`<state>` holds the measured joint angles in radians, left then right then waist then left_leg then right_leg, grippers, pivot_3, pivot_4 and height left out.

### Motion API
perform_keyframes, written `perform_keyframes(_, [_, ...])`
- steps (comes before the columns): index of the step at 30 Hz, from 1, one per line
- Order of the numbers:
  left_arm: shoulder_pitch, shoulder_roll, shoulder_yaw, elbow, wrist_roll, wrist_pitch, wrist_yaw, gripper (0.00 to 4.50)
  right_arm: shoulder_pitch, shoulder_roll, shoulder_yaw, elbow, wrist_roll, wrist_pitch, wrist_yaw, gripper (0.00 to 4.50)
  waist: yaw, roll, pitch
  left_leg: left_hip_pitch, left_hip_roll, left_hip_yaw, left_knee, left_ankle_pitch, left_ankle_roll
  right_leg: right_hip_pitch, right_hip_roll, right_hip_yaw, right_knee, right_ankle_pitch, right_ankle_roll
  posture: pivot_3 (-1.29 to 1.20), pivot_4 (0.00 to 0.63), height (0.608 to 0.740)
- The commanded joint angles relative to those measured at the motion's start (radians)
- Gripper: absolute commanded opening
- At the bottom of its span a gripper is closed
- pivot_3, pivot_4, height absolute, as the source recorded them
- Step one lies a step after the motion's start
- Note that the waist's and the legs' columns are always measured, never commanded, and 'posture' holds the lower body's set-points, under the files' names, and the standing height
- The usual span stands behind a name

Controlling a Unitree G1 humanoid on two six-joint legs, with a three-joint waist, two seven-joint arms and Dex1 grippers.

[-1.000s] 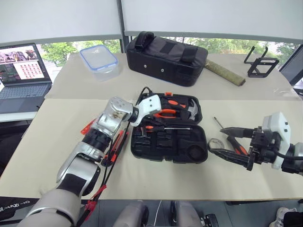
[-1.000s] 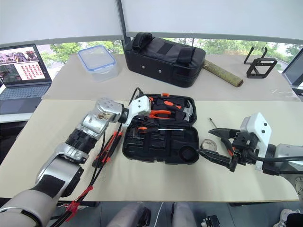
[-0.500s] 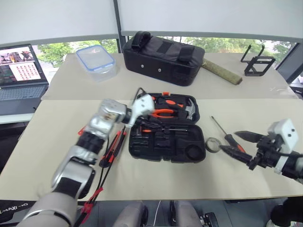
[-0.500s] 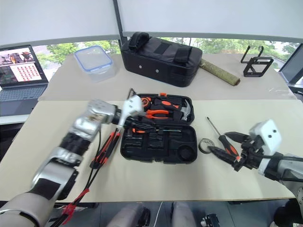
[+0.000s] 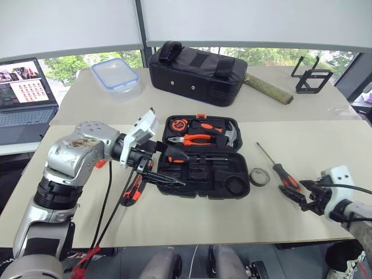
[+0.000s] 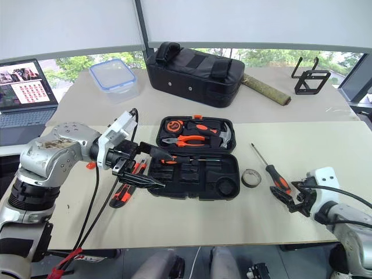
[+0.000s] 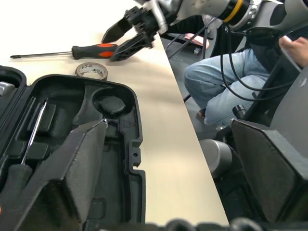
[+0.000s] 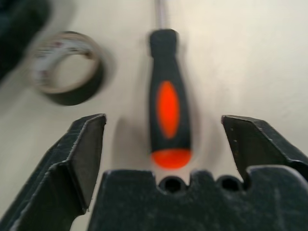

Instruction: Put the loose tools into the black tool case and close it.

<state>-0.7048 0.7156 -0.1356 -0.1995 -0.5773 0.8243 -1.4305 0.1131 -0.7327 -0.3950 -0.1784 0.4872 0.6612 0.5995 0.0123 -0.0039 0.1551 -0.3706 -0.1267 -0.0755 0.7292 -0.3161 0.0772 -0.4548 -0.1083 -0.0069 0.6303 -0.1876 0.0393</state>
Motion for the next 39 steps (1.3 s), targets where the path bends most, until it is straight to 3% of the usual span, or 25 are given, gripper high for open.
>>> perform_keyframes(1, [-0.001, 0.021, 0.013, -0.022, -0.013, -0.012, 0.015, 4.5, -0.01, 0.005, 0.003, 0.039, -0.023, -0.046, 0.015, 2.75, 0.0, 0.0, 0.0, 0.0, 0.0, 0.0, 0.0, 0.0, 0.0, 0.0, 0.0, 0.0, 0.0, 0.0, 0.0, 0.0, 0.15, 0.714])
perform_keyframes(6, [0.027, 0.055, 0.012, -0.025, 0.002, -0.04, 0.019, 4.5, -0.027, -0.027, -0.076, 0.033, 0.018, -0.063, 0.065, 1.09, 0.0, 0.0, 0.0, 0.0, 0.0, 0.0, -0.001, 0.0, 0.0, -0.001, 0.0, 0.0, 0.0, 0.0, 0.0, 0.0, 0.15, 0.714])
perform_keyframes(7, [0.031, 0.061, 0.012, -0.027, -0.001, -0.039, 0.019, 4.5, -0.039, -0.035, -0.088, 0.031, 0.028, -0.065, 0.078, 0.99, 0.0, 0.0, 0.0, 0.0, 0.0, 0.0, -0.001, 0.0, 0.0, -0.001, 0.001, 0.0, 0.0, 0.0, 0.0, 0.0, 0.15, 0.714])
perform_keyframes(10, [0.052, 0.105, 0.001, -0.031, 0.008, -0.053, -0.011, 4.5, -0.114, -0.111, -0.095, -0.013, 0.09, -0.075, 0.208, 0.99, -0.005, 0.002, 0.001, 0.0, 0.0, 0.001, -0.001, 0.0, 0.0, -0.001, 0.001, 0.001, 0.0, 0.0, 0.0, 0.0, 0.15, 0.714])
perform_keyframes(13, [0.072, 0.152, -0.018, -0.014, 0.035, -0.105, -0.056, 4.5, -0.19, -0.191, -0.005, -0.063, 0.102, -0.101, 0.353, 0.99, -0.01, 0.003, 0.001, 0.0, 0.0, 0.003, -0.002, 0.0, 0.0, -0.002, 0.0, 0.002, 0.0, 0.0, -0.001, 0.0, 0.15, 0.714])
perform_keyframes(18, [0.06, 0.168, -0.036, 0.035, 0.068, -0.161, -0.077, 4.5, -0.421, -0.231, 0.339, -0.038, -0.048, -0.264, 0.586, 0.99, -0.017, 0.001, 0.002, 0.001, 0.003, 0.002, -0.003, 0.0, -0.001, -0.001, 0.0, 0.0, -0.001, 0.0, -0.002, 0.0, 0.15, 0.714])
perform_keyframes(24, [0.05, 0.158, -0.037, 0.036, 0.073, -0.166, -0.062, 4.5, -0.622, -0.145, 0.578, 0.188, -0.28, -0.511, 0.657, 0.99, -0.005, -0.001, 0.003, -0.002, 0.0, 0.002, 0.0, 0.0, 0.0, -0.003, -0.001, -0.002, -0.002, 0.001, -0.001, 0.0, 0.15, 0.714])
perform_keyframes(31, [0.052, 0.162, -0.025, 0.035, 0.076, -0.17, -0.038, 4.5, -0.737, -0.074, 0.643, 0.38, -0.398, -0.622, 0.643, 0.99, -0.007, -0.001, 0.003, -0.003, 0.001, 0.002, 0.0, 0.0, -0.001, -0.004, -0.001, -0.003, -0.001, 0.001, -0.001, 0.0, 0.15, 0.714])
perform_keyframes(33, [0.054, 0.164, -0.025, 0.033, 0.074, -0.172, -0.035, 4.5, -0.749, -0.073, 0.648, 0.409, -0.417, -0.655, 0.652, 2.0, -0.008, -0.001, 0.003, -0.003, 0.001, 0.002, 0.0, 0.0, -0.001, -0.004, -0.001, -0.003, -0.001, 0.001, -0.001, 0.0, 0.15, 0.714])
perform_keyframes(39, [0.052, 0.158, -0.025, 0.044, 0.075, -0.181, -0.021, 4.5, -0.771, -0.067, 0.619, 0.426, -0.415, -0.671, 0.656, 3.98, -0.007, -0.001, 0.003, -0.003, 0.001, 0.001, 0.0, 0.0, -0.001, -0.004, 0.0, -0.004, -0.002, 0.001, -0.001, 0.0, 0.15, 0.714])
